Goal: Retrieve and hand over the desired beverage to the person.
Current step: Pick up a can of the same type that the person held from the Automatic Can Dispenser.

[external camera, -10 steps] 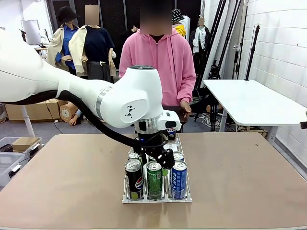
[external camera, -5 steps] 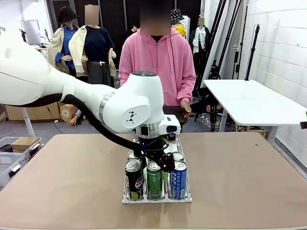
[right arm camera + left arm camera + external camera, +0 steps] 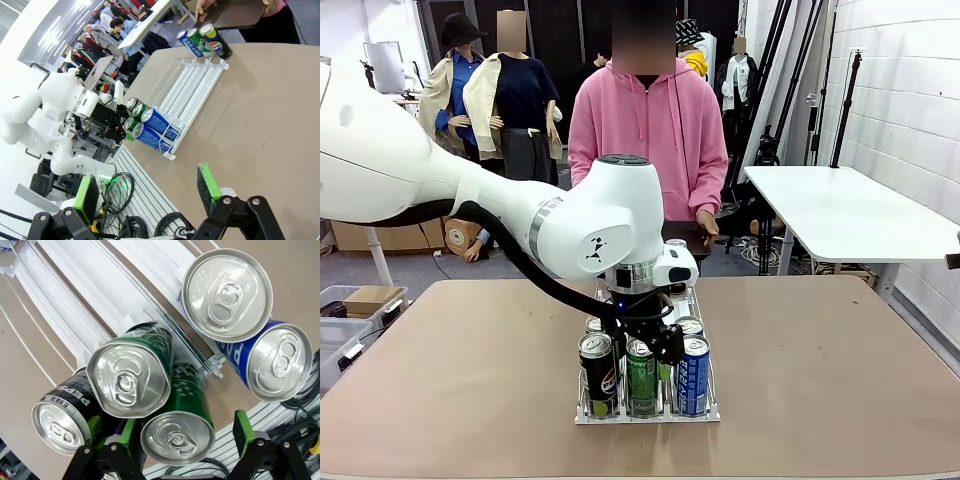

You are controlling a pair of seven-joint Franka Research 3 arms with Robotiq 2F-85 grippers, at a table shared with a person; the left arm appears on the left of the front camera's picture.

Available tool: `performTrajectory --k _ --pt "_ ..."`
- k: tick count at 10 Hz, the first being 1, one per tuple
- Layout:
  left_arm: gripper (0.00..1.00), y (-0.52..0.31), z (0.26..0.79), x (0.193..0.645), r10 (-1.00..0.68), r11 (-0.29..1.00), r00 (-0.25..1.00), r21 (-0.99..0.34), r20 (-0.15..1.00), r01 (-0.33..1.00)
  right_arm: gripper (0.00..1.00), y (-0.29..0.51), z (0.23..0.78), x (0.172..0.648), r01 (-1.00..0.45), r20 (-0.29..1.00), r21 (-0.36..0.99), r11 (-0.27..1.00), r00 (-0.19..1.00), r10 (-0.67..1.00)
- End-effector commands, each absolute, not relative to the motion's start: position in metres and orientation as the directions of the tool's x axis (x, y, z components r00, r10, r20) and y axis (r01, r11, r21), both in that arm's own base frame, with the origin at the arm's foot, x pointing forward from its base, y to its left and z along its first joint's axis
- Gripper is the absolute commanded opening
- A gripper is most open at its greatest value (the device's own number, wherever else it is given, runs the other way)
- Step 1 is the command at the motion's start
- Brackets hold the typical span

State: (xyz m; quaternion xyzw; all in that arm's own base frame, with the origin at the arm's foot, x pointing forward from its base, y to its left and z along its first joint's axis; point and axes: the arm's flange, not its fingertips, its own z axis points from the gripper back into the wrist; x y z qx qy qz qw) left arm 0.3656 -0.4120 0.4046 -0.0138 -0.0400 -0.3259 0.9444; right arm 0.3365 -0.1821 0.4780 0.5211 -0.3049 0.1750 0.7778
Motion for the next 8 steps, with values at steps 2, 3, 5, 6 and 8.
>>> performTrajectory --k 2,3,5,6,8 --pt "0.54 -0.417 0.397 0.363 -0.596 0.802 0.796 0.045 0.106 0.595 1.0 -0.183 0.478 0.336 -0.598 0.663 0.702 0.386 0.747 -0.05" --pt "0.35 -0.417 0.396 0.363 -0.595 0.803 0.796 0.049 0.108 0.594 1.0 -0.183 0.478 0.336 -0.598 0.663 0.702 0.386 0.747 -0.05" --pt "0.0 -0.418 0.396 0.363 -0.596 0.803 0.795 0.055 0.11 0.594 1.0 -0.183 0.478 0.336 -0.598 0.663 0.702 0.386 0.747 -0.05" --pt "0.0 -0.419 0.397 0.363 -0.598 0.801 0.794 0.057 0.108 0.596 1.0 -0.183 0.478 0.336 -0.598 0.663 0.702 0.386 0.747 -0.05" --pt "0.0 -0.413 0.407 0.367 -0.616 0.787 0.781 0.036 0.103 0.616 1.0 -0.183 0.478 0.336 -0.598 0.663 0.702 0.386 0.747 -0.05"
